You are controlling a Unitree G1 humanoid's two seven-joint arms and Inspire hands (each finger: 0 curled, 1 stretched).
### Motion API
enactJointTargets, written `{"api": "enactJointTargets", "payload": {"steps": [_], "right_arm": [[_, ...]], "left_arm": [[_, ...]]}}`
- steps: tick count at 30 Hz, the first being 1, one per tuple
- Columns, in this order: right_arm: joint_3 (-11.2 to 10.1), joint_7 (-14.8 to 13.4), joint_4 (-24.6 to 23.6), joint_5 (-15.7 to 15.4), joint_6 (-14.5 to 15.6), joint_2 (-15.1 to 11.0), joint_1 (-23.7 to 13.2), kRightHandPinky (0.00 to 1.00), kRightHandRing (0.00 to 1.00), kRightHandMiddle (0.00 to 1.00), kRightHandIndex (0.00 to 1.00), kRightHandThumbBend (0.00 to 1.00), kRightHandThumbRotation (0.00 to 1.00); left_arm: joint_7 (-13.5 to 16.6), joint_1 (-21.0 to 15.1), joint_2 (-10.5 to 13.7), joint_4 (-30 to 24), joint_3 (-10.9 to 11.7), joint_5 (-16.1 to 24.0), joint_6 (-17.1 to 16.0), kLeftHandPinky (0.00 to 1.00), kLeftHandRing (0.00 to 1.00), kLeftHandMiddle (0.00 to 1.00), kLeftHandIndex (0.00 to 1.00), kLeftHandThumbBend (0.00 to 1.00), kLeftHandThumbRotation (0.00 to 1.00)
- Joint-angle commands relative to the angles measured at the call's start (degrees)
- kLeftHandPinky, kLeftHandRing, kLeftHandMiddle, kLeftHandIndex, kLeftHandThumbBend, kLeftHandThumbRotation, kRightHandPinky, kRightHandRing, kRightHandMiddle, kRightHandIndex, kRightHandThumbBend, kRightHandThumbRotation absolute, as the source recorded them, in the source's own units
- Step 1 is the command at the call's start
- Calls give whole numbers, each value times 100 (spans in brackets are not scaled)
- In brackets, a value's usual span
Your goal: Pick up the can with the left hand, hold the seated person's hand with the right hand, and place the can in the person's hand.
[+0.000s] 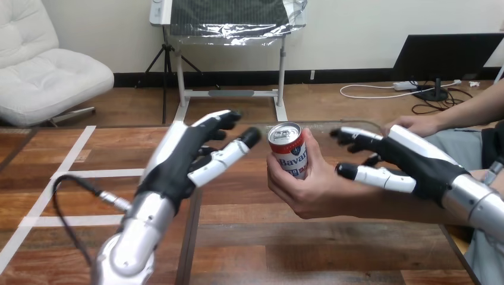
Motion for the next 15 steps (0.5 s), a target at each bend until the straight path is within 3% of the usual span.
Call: {"api": "enactJointTargets", "payload": {"steps": [1, 7, 12, 15], "right_arm": [[-291, -139, -41, 370, -126, 301, 76, 78, 91, 93, 93, 100, 100], [-438, -338, -189, 556, -304, 476, 212, 80, 92, 93, 93, 100, 100], [-630, -488, -283, 869, -758, 715, 370, 82, 91, 92, 92, 97, 100], [-700, -489, -318, 1056, -941, 821, 423, 83, 91, 91, 91, 95, 100]], "left_arm": [[148, 10, -74, -698, 268, -161, 26, 75, 87, 87, 85, 50, 77], [233, 237, -97, -1059, 425, -243, 17, 72, 85, 86, 85, 42, 75], [371, 523, -126, -1420, 654, -393, -90, 67, 82, 84, 84, 37, 79], [426, 639, -186, -1604, 752, -482, -19, 66, 81, 83, 83, 42, 82]]}}
